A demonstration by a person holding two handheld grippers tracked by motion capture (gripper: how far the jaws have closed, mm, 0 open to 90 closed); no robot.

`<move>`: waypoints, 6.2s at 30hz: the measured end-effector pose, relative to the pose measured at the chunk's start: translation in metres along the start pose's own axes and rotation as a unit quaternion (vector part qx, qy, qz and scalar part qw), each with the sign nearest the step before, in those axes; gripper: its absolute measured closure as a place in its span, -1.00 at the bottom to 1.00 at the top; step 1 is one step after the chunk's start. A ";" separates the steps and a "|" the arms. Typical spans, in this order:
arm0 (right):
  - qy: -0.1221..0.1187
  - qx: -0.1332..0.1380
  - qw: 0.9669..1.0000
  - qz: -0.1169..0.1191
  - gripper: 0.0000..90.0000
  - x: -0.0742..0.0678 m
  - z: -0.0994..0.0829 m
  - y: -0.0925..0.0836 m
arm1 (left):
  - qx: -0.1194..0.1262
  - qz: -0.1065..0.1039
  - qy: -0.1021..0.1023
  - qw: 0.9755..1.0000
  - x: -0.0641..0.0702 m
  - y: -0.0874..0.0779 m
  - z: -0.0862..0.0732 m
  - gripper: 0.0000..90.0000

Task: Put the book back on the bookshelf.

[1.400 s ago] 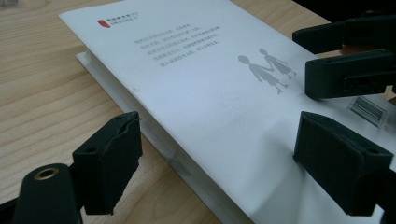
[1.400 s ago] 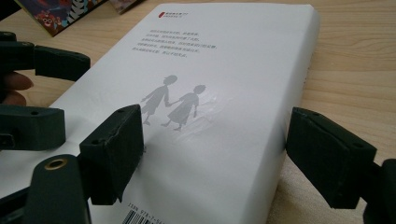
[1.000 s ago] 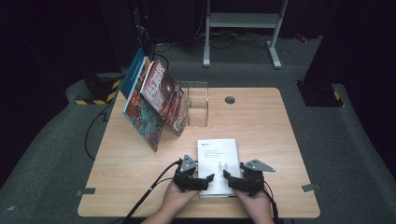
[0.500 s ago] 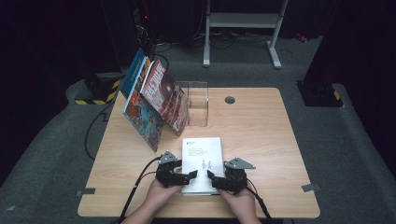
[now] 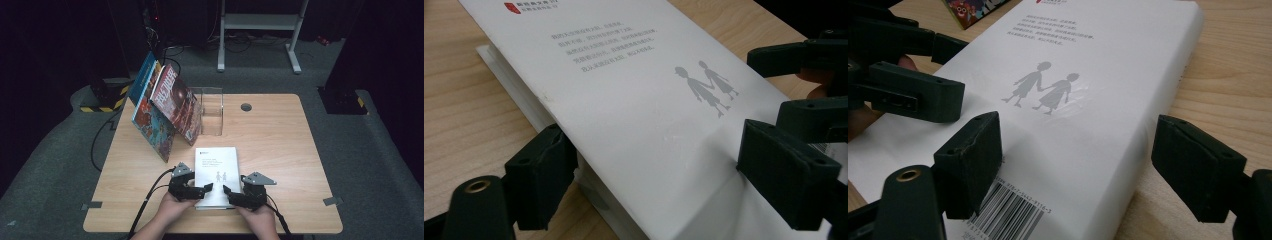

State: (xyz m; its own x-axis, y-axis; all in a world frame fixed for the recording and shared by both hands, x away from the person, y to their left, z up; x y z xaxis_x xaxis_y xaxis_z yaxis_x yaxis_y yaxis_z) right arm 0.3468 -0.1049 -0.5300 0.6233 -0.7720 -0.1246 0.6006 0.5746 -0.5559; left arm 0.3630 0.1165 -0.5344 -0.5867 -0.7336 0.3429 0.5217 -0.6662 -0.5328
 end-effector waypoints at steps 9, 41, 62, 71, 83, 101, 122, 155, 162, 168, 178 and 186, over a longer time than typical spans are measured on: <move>-0.001 0.003 1.000 -0.002 -0.56 -0.001 0.000 0.000 | 0.007 0.006 0.002 1.000 0.000 -0.003 0.001 -0.51; 0.003 0.002 1.000 -0.008 -0.58 -0.001 0.000 0.001 | -0.017 -0.015 -0.024 0.999 -0.007 0.003 0.005 -0.50; 0.012 0.015 1.000 0.003 -0.56 0.001 0.001 -0.004 | 0.040 -0.012 0.042 0.998 -0.004 -0.015 0.014 -0.04; 0.007 0.002 1.000 -0.006 -0.56 0.002 0.001 -0.003 | 0.002 -0.028 0.000 1.000 -0.014 -0.006 0.016 -0.07; -0.001 0.002 1.000 -0.007 -0.50 0.004 0.000 -0.003 | -0.009 -0.007 0.018 1.000 -0.021 0.012 0.023 -0.44; 0.001 0.006 1.000 0.000 -0.49 0.006 0.001 -0.004 | 0.028 -0.041 0.051 0.997 -0.020 -0.001 0.029 0.02; 0.045 0.008 0.998 0.045 -0.59 0.021 0.006 -0.003 | 0.096 -0.038 0.135 0.985 -0.006 -0.019 0.027 0.07; 0.176 -0.059 0.971 0.149 -0.85 0.048 0.016 0.029 | 0.114 -0.034 0.147 0.982 -0.005 -0.022 0.022 0.08; 0.147 -0.037 0.979 0.135 -0.82 0.044 0.017 0.024 | 0.127 -0.029 0.168 0.977 0.000 -0.026 0.021 0.08; 0.127 -0.029 0.983 0.126 -0.82 0.042 0.017 0.021 | 0.130 -0.029 0.170 0.976 0.000 -0.027 0.021 0.08; 0.141 -0.030 0.979 0.146 -0.84 0.044 0.017 0.021 | 0.140 -0.022 0.192 0.971 0.005 -0.030 0.021 0.08; 0.146 -0.031 0.977 0.152 -0.84 0.045 0.017 0.020 | 0.142 -0.024 0.194 0.970 0.007 -0.030 0.023 0.08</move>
State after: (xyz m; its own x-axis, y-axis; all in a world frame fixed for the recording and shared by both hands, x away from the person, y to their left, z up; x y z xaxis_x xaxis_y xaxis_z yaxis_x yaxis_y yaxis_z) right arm 0.3958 -0.1236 -0.5333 0.5928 -0.6187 -0.5156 0.3739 0.7785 -0.5042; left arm 0.3576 0.1288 -0.4980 -0.7751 -0.6317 0.0166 0.6049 -0.7494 -0.2693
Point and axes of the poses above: each handheld gripper's, and its own axes: y roughly forward along the jaws, z roughly out of its top, x roughly to its right, the point moved 3 cm from there along y, roughly forward along the jaws, and after that the axes turned 4 degrees about -y, right-handed, at the moved point
